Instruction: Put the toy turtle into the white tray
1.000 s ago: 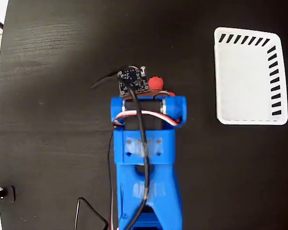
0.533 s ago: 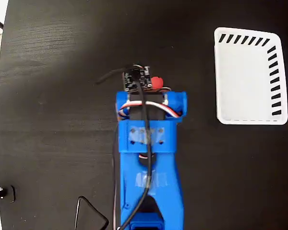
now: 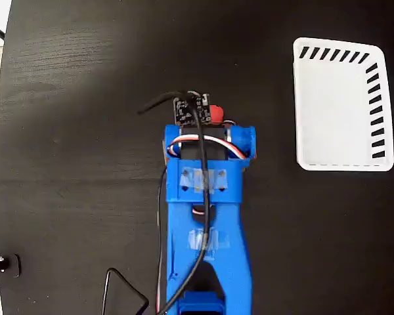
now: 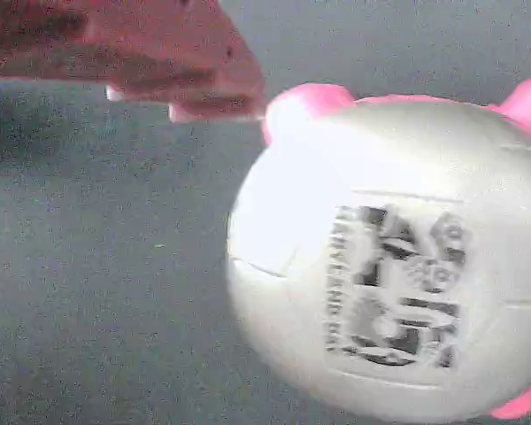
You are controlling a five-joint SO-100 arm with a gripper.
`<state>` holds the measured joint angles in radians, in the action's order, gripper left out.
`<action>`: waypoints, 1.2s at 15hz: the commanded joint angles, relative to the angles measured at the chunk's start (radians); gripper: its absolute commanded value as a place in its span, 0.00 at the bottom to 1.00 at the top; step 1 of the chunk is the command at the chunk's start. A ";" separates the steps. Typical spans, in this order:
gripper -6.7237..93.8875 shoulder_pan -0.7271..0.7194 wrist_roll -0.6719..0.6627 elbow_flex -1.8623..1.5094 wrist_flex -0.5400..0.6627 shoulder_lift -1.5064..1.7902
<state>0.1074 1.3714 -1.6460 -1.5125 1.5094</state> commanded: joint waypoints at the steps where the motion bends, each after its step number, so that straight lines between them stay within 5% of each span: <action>1: 0.66 -0.015 0.020 -0.002 0.011 0.021; 18: 0.74 -0.046 0.060 -0.092 0.193 -0.083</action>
<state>0.0583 1.4266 -1.7411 -1.3208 1.4021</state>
